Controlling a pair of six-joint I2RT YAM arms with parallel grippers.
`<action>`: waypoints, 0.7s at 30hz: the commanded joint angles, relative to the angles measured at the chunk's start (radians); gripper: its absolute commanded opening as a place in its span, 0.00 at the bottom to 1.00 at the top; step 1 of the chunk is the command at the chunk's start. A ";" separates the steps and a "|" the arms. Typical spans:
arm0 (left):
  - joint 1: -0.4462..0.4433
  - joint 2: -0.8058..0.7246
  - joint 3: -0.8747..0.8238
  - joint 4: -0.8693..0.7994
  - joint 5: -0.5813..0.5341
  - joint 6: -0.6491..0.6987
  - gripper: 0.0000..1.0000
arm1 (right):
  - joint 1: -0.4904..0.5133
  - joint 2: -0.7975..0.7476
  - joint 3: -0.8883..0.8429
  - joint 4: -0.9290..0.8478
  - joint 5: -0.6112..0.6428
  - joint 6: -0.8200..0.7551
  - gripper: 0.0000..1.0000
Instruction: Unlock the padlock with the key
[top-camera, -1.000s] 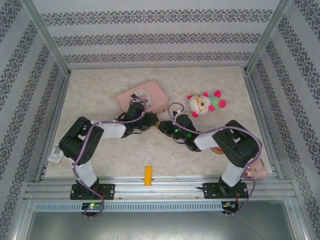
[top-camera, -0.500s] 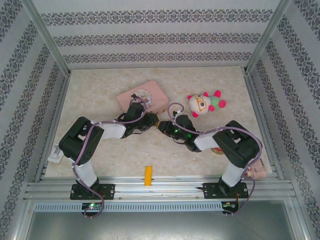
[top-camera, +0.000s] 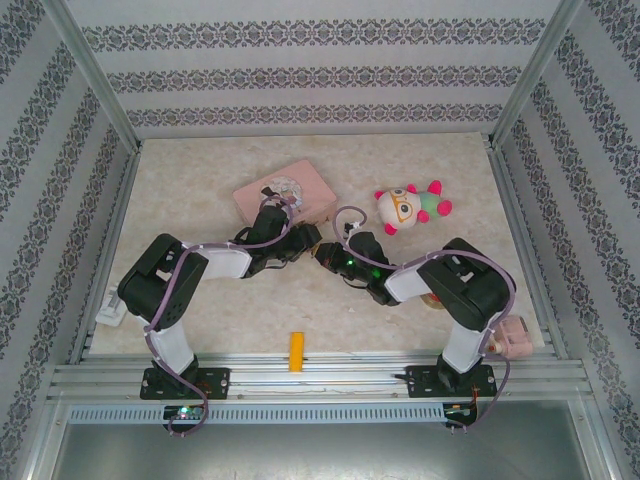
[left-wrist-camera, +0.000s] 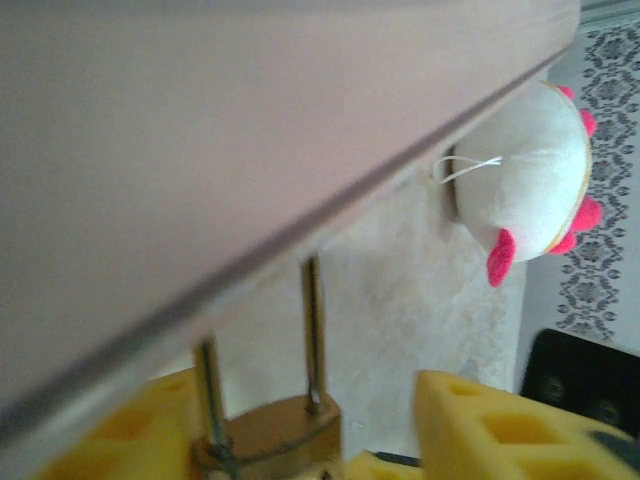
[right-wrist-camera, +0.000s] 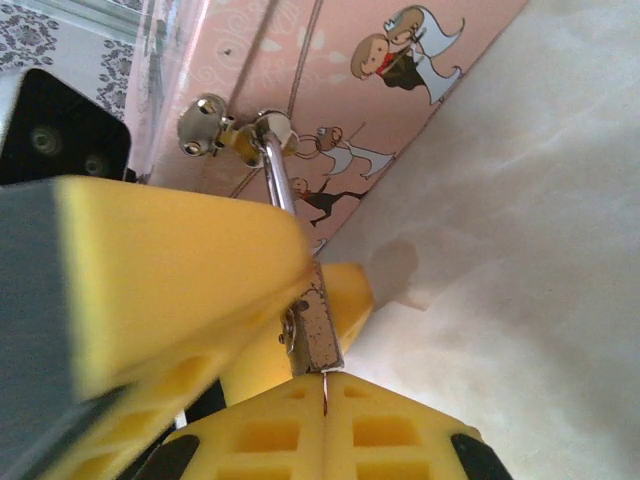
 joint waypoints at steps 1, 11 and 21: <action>-0.025 -0.030 -0.029 0.024 0.092 -0.044 0.62 | -0.008 0.027 0.023 0.075 0.030 0.022 0.00; -0.014 -0.125 -0.140 0.182 -0.042 -0.031 0.54 | -0.026 0.071 0.021 0.167 0.015 0.076 0.00; 0.007 -0.007 -0.173 0.436 -0.007 -0.125 0.48 | -0.042 0.163 0.050 0.305 -0.025 0.152 0.00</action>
